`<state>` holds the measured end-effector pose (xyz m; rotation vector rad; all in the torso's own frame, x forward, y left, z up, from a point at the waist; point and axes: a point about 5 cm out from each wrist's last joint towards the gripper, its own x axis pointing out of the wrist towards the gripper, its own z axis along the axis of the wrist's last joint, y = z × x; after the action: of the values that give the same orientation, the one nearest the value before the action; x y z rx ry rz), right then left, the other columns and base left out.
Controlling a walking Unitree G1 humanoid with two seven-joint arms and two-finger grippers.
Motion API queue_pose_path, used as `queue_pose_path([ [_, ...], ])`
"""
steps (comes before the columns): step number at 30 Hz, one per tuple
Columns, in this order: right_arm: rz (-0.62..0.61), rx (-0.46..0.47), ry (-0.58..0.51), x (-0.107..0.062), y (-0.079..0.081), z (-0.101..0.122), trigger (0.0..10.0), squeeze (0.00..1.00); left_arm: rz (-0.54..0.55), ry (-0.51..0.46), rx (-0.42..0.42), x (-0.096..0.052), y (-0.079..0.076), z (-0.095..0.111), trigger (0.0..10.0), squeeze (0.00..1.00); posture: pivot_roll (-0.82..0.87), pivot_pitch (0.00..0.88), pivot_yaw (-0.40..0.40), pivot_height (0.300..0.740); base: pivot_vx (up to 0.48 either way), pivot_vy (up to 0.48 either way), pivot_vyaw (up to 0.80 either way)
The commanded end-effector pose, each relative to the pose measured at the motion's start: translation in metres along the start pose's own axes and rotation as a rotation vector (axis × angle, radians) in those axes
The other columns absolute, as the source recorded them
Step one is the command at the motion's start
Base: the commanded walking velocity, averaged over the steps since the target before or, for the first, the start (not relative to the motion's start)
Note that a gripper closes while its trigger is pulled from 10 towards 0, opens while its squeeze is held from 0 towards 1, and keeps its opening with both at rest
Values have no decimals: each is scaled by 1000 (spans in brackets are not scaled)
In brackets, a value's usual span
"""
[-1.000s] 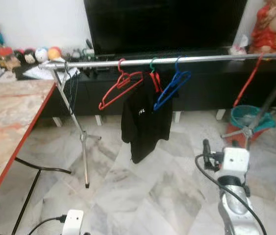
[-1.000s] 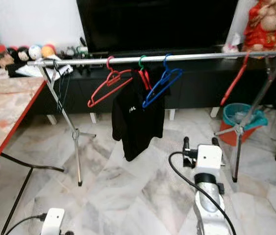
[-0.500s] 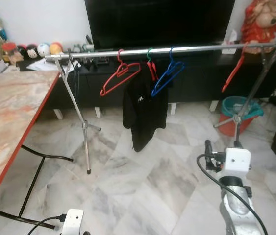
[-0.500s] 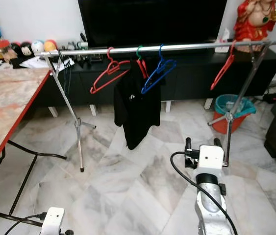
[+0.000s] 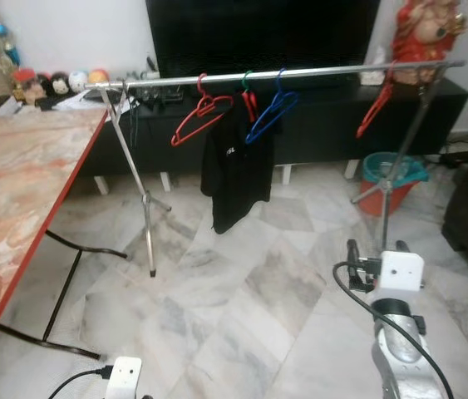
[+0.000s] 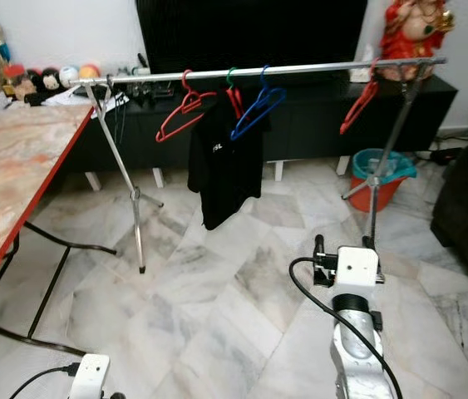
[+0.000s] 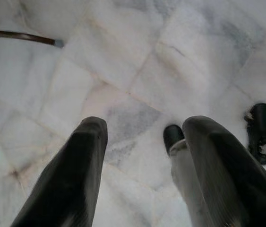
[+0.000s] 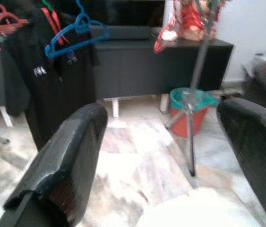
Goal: Hang hanger
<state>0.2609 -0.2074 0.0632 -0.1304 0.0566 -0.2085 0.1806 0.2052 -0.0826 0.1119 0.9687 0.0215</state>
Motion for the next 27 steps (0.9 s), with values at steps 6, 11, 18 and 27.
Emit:
queue_pose_path([
  [6,7,17,33,5,4,-9,10000,0,9,13,12,0,3,-1,10000,0,-194,0,39,740,0,0,0],
  [11,-31,88,185,4,0,-41,10000,0,8,12,11,0,2,-1,10000,0,-194,0,38,740,0,0,0],
  [18,-57,168,443,-6,3,-85,10000,0,7,13,11,0,2,-1,10000,0,-197,0,44,740,0,0,0],
  [27,6,84,773,-51,6,-134,10000,0,7,11,4,0,1,-1,10000,0,-184,0,40,740,0,0,0],
])
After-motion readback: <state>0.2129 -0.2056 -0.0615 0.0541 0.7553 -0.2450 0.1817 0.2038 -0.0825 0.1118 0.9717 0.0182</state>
